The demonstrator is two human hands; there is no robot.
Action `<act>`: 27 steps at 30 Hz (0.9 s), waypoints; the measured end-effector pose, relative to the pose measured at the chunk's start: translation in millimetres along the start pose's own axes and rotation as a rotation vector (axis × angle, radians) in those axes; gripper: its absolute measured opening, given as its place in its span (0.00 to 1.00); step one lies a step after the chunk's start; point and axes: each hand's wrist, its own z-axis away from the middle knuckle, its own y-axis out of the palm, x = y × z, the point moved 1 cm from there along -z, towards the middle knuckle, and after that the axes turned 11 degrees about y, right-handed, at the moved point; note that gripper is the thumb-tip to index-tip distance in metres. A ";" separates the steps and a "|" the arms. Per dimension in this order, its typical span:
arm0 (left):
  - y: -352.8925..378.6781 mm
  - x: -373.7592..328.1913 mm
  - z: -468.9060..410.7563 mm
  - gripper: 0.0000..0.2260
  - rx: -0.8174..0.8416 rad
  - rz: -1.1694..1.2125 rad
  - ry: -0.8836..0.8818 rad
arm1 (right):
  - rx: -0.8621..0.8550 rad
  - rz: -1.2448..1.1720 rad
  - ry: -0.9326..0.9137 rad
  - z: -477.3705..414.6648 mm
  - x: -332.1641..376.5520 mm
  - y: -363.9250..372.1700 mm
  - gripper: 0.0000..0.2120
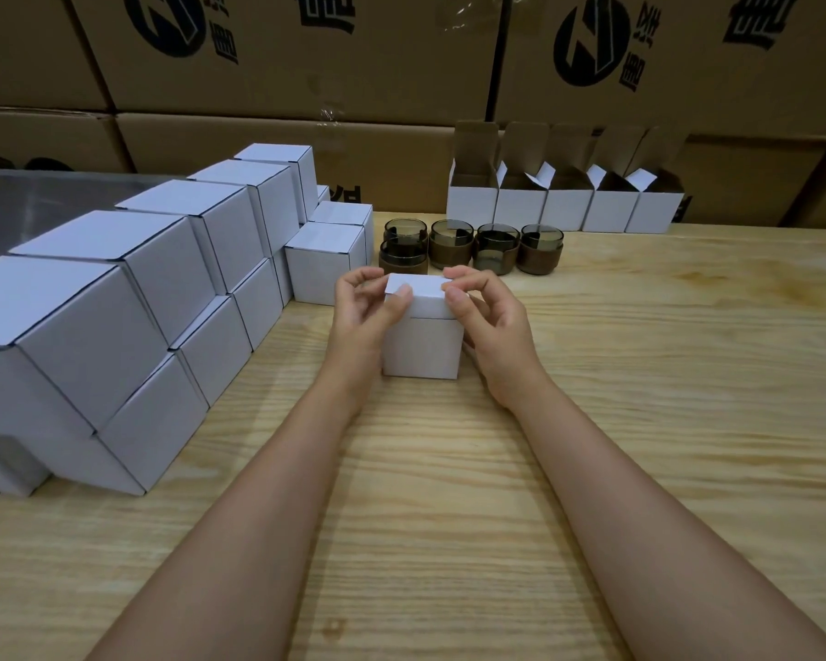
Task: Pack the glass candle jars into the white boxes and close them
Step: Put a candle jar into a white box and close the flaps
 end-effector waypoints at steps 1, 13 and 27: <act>-2.7 -1.5 0.0 0.17 0.054 -0.021 0.032 | -0.003 -0.001 -0.001 -0.2 -0.4 -0.2 0.06; -5.2 -8.3 -2.2 0.07 0.116 -0.069 0.058 | 0.017 -0.005 0.016 -0.7 0.5 -1.7 0.04; 8.1 -11.4 4.8 0.10 0.013 -0.125 -0.013 | 0.104 -0.076 0.144 0.9 -0.7 -3.5 0.05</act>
